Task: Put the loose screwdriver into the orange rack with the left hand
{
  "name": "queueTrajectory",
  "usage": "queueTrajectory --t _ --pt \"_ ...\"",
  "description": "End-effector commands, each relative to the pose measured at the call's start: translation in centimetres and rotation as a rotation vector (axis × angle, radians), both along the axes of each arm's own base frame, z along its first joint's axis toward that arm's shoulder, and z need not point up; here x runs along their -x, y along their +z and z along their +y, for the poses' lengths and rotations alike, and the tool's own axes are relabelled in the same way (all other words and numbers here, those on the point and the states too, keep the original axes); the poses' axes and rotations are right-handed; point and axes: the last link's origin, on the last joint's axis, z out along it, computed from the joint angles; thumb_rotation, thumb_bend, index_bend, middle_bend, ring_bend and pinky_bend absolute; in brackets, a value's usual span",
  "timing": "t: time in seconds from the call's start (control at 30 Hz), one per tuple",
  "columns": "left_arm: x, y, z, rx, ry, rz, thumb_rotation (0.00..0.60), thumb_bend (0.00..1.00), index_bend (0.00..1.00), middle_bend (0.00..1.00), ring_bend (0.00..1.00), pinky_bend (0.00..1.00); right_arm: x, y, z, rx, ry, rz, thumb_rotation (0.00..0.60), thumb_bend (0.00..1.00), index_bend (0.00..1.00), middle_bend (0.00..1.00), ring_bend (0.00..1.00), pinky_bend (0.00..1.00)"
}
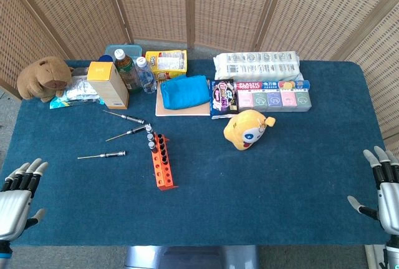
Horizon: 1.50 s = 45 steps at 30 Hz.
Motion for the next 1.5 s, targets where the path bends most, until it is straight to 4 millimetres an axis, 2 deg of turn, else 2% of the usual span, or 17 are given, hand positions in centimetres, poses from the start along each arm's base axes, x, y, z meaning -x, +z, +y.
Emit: queueTrajectory --t 0.03,0.7,0.8,0.87,0.9,0.93,1.0,1.07,1.1,1.17,1.4,1.5 --pt "0.0 -0.2 0.1 -0.001 -0.006 -0.004 0.600 0.26 0.00 0.00 0.00 0.10 0.0 0.0 -0.1 0.005 -0.002 -0.014 0.600 0.00 0.01 0.05 0.00 0.00" --pt "0.0 0.4 0.2 -0.031 -0.005 -0.062 0.600 0.27 0.00 0.00 0.00 0.10 0.3 0.1 -0.5 -0.005 -0.008 -0.047 0.600 0.00 0.00 0.05 0.00 0.00" --pt "0.0 0.5 0.2 -0.049 -0.008 -0.076 0.600 0.28 0.00 0.07 0.04 0.10 0.2 0.2 -0.2 -0.004 -0.002 -0.051 0.600 0.00 0.00 0.05 0.00 0.00" --pt "0.1 0.6 0.4 -0.056 -0.012 -0.087 0.600 0.28 0.00 0.29 0.20 0.18 0.1 0.3 -0.2 -0.003 0.000 -0.056 0.600 0.00 0.00 0.05 0.00 0.00" --pt "0.0 0.6 0.5 -0.062 -0.016 -0.102 0.600 0.29 0.00 0.44 0.33 0.27 0.1 0.3 -0.1 -0.002 0.002 -0.058 0.600 0.00 0.00 0.05 0.00 0.00" --pt "0.1 0.5 0.7 -0.062 -0.023 -0.118 0.600 0.30 0.00 0.55 0.43 0.34 0.1 0.3 -0.2 -0.004 0.004 -0.063 0.600 0.00 0.00 0.05 0.00 0.00" --pt "0.1 0.5 1.1 -0.069 -0.039 -0.144 0.600 0.32 0.00 0.83 0.73 0.61 0.1 0.3 -0.2 -0.007 0.006 -0.073 0.600 0.00 0.00 0.05 0.00 0.00" --pt "0.2 0.4 1.2 -0.076 -0.050 -0.157 0.600 0.33 0.00 0.96 0.91 0.83 0.1 0.4 -0.2 -0.007 0.008 -0.083 0.600 0.00 0.00 0.05 0.00 0.00" --pt "0.2 0.3 1.3 -0.075 -0.053 -0.161 0.600 0.33 0.00 0.99 0.97 0.92 0.2 0.5 -0.2 -0.005 0.006 -0.087 0.600 0.00 0.00 0.05 0.00 0.00" --pt "0.1 -0.1 1.3 -0.062 -0.065 -0.177 0.600 0.33 0.00 1.00 1.00 0.99 0.4 0.7 -0.2 0.001 0.002 -0.093 0.600 0.00 0.00 0.05 0.00 0.00" --pt "-0.5 -1.2 2.7 0.004 -0.076 -0.147 0.600 0.33 0.00 1.00 1.00 1.00 0.6 0.4 -0.5 -0.019 -0.007 -0.104 0.600 0.01 0.00 0.05 0.00 0.00" --pt "-1.1 -1.5 3.6 0.024 -0.067 -0.105 0.600 0.32 0.06 1.00 1.00 1.00 0.8 0.2 -0.7 -0.027 -0.014 -0.106 0.600 0.01 0.00 0.05 0.00 0.00"
